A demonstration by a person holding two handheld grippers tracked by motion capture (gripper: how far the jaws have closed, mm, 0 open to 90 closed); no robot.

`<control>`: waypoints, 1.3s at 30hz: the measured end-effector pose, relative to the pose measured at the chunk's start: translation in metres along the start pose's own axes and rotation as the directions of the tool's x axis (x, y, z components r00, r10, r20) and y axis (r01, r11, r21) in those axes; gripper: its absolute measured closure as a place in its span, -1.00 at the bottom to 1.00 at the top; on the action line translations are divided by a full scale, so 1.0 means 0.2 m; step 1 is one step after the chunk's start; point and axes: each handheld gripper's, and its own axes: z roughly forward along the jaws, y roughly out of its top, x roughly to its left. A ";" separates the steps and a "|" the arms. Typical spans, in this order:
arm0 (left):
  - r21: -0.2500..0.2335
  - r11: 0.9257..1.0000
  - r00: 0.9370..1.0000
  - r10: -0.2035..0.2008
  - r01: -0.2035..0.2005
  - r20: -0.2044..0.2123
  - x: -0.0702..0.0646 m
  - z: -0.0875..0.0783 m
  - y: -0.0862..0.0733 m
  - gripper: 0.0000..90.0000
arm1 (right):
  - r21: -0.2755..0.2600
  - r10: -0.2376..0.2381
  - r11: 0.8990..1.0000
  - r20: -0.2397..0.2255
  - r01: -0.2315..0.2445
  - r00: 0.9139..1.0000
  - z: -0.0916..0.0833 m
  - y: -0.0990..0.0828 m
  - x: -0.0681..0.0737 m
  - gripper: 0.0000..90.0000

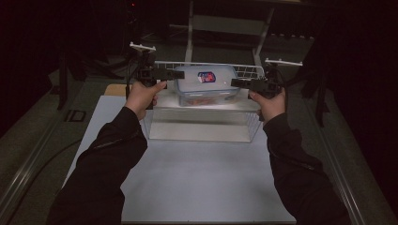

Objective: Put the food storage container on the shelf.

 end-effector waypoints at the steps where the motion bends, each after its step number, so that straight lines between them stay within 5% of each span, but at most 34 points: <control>1: -0.009 1.000 1.000 0.011 -0.011 -0.012 0.00 0.00 0.00 -0.13 | -0.001 -0.014 1.000 0.008 0.014 1.000 0.00 0.00 0.01 -0.04; 6: -0.049 0.997 0.998 0.053 -0.053 -0.020 -0.02 -0.06 -0.01 -0.23 | -0.013 -0.058 0.998 0.020 0.058 0.998 -0.03 -0.01 0.04 -0.08; 12: -0.067 0.989 0.991 0.134 -0.133 0.021 -0.06 -0.14 -0.05 -0.40 | -0.049 -0.122 0.991 0.036 0.124 0.992 -0.09 -0.03 0.11 -0.11; 15: -0.085 0.976 0.979 0.204 -0.203 0.007 -0.09 -0.17 -0.09 -0.52 | -0.058 -0.157 0.986 0.014 0.157 0.988 -0.12 -0.05 0.16 -0.09; 19: -0.111 0.944 0.950 0.305 -0.312 -0.072 -0.14 -0.21 -0.16 -0.89 | -0.045 -0.218 0.975 -0.019 0.217 0.976 -0.13 -0.11 0.24 -0.05; 21: -0.138 0.936 0.946 0.317 -0.323 -0.066 -0.16 -0.24 -0.20 -0.98 | -0.043 -0.249 0.968 -0.044 0.247 0.968 -0.12 -0.16 0.28 0.10; 26: -0.174 0.932 0.948 0.316 -0.318 -0.043 -0.15 -0.31 -0.29 -0.98 | -0.008 -0.303 0.953 -0.070 0.303 0.950 -0.07 -0.24 0.33 0.63; 30: -0.174 0.922 0.938 0.342 -0.345 -0.048 -0.16 -0.32 -0.40 -1.00 | 0.018 -0.322 0.946 -0.082 0.324 0.943 0.00 -0.29 0.35 0.98; 37: -0.169 0.925 0.940 0.339 -0.339 -0.031 -0.17 -0.31 -0.59 -1.00 | 0.049 -0.335 0.940 -0.070 0.339 0.940 0.14 -0.32 0.35 1.00; 39: -0.161 0.920 0.934 0.355 -0.357 -0.043 -0.17 -0.30 -0.62 -1.00 | 0.053 -0.338 0.938 -0.074 0.342 0.938 0.17 -0.32 0.36 1.00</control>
